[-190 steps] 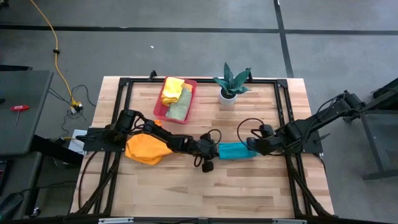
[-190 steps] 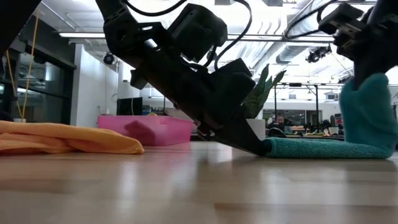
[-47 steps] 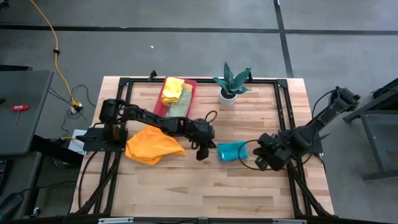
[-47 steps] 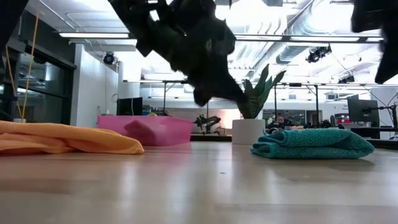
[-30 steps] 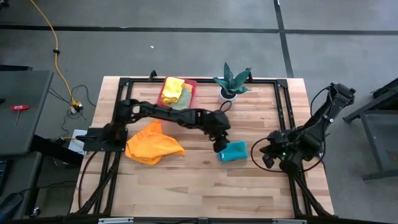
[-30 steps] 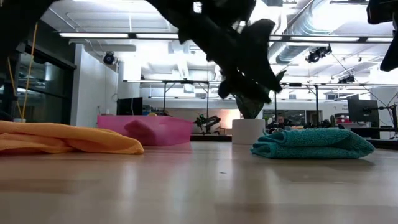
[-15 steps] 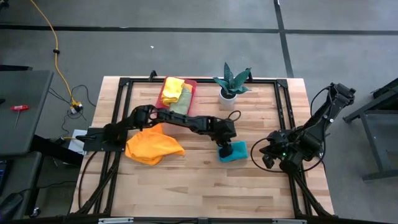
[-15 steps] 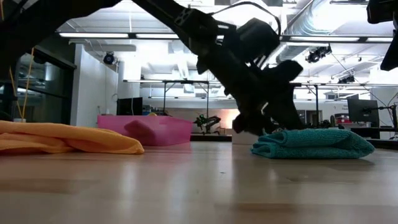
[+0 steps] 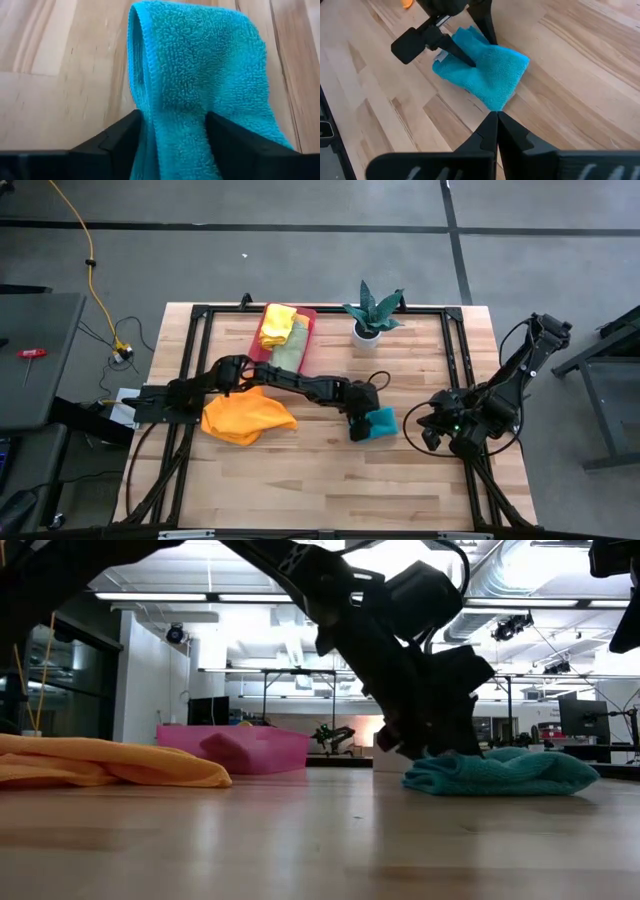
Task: Fold microfiber towels
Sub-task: Put the folded blue microfiber cloth into the red bin
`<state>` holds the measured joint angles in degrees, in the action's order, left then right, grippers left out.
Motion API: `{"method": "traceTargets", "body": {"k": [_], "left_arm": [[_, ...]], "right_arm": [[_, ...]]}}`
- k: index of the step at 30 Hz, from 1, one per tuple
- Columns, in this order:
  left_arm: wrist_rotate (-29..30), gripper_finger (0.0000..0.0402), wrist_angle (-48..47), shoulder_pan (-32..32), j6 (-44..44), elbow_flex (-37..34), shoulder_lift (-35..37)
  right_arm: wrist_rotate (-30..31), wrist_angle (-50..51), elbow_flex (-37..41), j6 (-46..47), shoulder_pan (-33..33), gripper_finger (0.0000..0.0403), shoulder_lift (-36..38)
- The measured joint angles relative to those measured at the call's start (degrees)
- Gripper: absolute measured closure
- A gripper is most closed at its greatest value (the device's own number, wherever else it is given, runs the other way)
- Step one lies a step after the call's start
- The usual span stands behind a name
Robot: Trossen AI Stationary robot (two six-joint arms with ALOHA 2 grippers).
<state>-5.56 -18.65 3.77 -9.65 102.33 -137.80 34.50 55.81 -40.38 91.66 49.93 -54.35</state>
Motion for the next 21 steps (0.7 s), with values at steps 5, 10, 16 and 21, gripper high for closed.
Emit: {"method": "traceTargets", "body": {"k": [5,10,16,21], "left_arm": [[-0.26,0.0284,-2.73,-0.50,-0.22,0.00,-0.04],[-3.01,0.0386,-4.95,-0.10,-0.84,-0.07,0.09],[-6.25,0.0395,-9.10,1.58,1.75,-0.80,3.83],[-4.90,0.0398,-10.42,3.06,5.26,-0.61,11.68]], "right_arm": [[0.00,0.02,0.00,-0.01,0.00,0.0403,0.00],[0.00,0.02,0.00,-0.11,0.00,0.0403,-0.02],[0.02,0.02,0.00,-0.13,0.00,0.0403,0.00],[0.02,0.02,0.00,-0.15,0.00,0.0403,-0.02]]}}
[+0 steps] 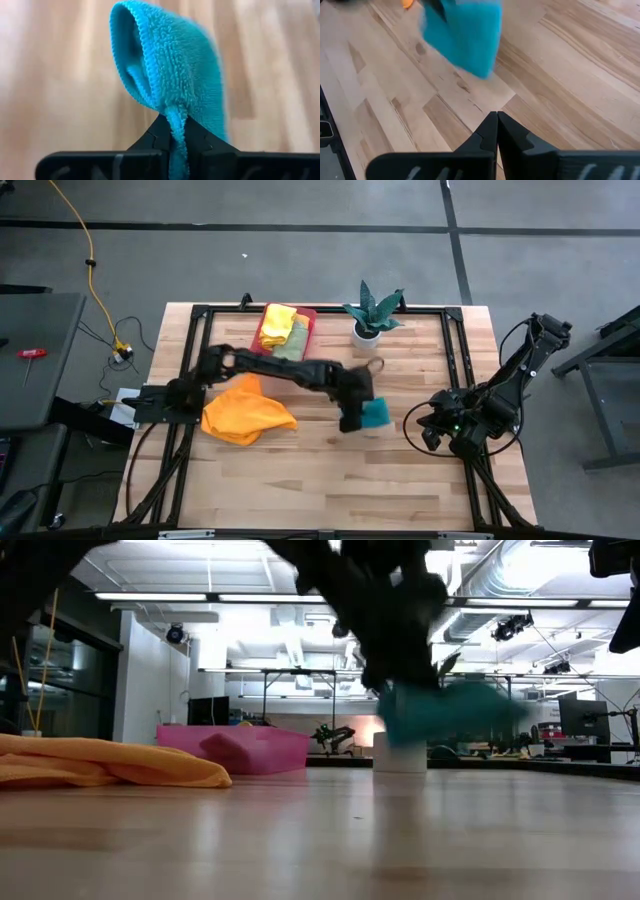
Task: Fold microfiber towels
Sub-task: Put the folded blue microfiber cloth into the red bin
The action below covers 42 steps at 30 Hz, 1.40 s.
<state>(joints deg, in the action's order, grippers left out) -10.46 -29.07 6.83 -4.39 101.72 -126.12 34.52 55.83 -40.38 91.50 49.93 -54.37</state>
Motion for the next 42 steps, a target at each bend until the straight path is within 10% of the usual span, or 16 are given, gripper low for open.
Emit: {"method": "traceTargets", "body": {"k": [12,31,42], "left_arm": [[5.82,0.0399,-2.43,7.35,0.33,-4.59,17.83],[22.26,0.0399,16.94,18.24,-27.35,-62.67,62.56],[15.70,0.0399,25.52,26.04,-34.09,-66.06,58.52]], "right_arm": [[0.00,-0.51,0.00,0.02,-0.02,0.0403,0.00],[0.92,-0.81,0.00,0.17,-0.16,0.0403,0.00],[0.92,-0.82,0.00,0.04,-2.49,0.0403,0.00]]}}
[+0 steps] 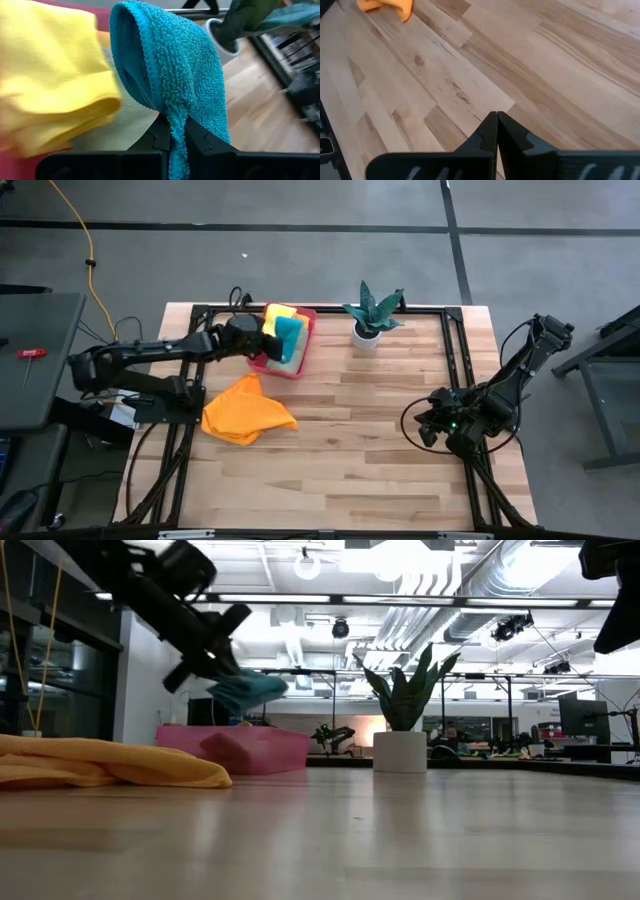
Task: Fold microfiber towels
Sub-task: Put the folded blue microfiber cloth into the red bin
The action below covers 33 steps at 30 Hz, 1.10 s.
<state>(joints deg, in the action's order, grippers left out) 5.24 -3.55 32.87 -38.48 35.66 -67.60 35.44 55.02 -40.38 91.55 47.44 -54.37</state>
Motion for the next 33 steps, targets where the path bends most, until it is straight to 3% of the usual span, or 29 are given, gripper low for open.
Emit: {"method": "traceTargets", "body": {"k": [4,12,20,27,33], "left_arm": [[-3.14,0.0399,6.32,1.52,-3.76,0.46,-7.22],[-7.71,0.0399,5.67,6.13,-3.05,10.50,-20.80],[-7.26,0.0399,1.06,10.93,-1.16,15.72,-24.33],[-13.81,0.0399,4.78,12.16,0.58,15.81,-28.51],[-11.75,0.0399,3.69,11.73,-0.14,15.80,-31.00]], "right_arm": [[-0.01,-0.62,0.00,0.00,0.00,0.0403,0.00],[-0.04,-2.63,0.00,-0.04,0.00,0.0403,0.00],[-0.04,-3.22,0.00,-0.04,0.00,0.0403,0.01],[-0.07,-3.18,0.00,-0.13,0.00,0.0403,0.00],[-0.07,-3.43,0.00,-0.09,0.01,0.0403,0.00]]}}
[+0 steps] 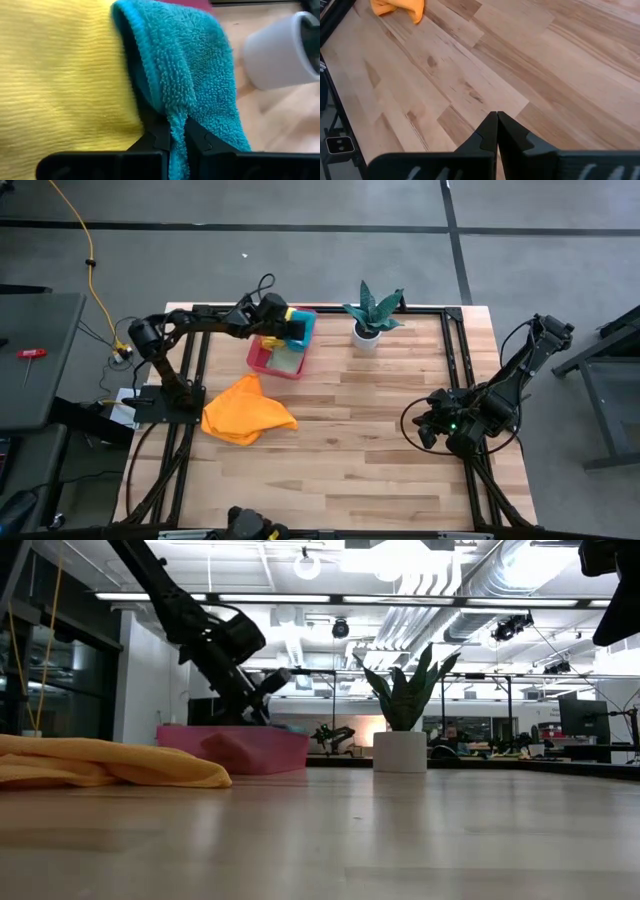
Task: Fold microfiber towels
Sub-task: Put the folded blue microfiber cloth into the red bin
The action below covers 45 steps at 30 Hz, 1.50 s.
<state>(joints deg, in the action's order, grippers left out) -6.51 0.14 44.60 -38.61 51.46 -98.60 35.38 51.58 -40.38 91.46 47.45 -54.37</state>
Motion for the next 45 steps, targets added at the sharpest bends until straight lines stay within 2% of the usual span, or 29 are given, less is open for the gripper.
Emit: {"method": "traceTargets", "body": {"k": [3,12,20,26,34,39,45], "left_arm": [[1.90,0.0399,-0.44,0.05,1.31,0.00,0.00],[2.63,0.0394,-0.06,0.77,3.44,0.00,0.67],[3.33,0.0328,0.27,0.06,3.47,0.00,0.67],[4.11,0.0267,0.17,-0.82,6.78,0.03,0.67],[-1.65,0.0185,-4.24,2.98,9.90,3.14,3.04],[-1.21,0.0169,-9.10,5.85,13.86,6.05,6.28],[1.05,0.0179,-7.95,5.10,15.87,7.19,8.61]], "right_arm": [[0.00,-0.06,0.00,0.02,-0.01,0.0403,0.00],[0.00,-0.10,0.00,0.04,-0.52,0.0403,0.00],[0.07,-0.10,0.00,0.04,-0.98,0.0403,0.00],[0.13,-0.15,0.00,0.04,-0.97,0.0403,0.00],[0.18,-0.25,0.00,0.02,-0.97,0.0403,0.00],[0.20,-0.24,0.00,0.02,-0.97,0.0403,0.00],[0.22,-0.23,0.00,0.02,-0.97,0.0403,0.00]]}}
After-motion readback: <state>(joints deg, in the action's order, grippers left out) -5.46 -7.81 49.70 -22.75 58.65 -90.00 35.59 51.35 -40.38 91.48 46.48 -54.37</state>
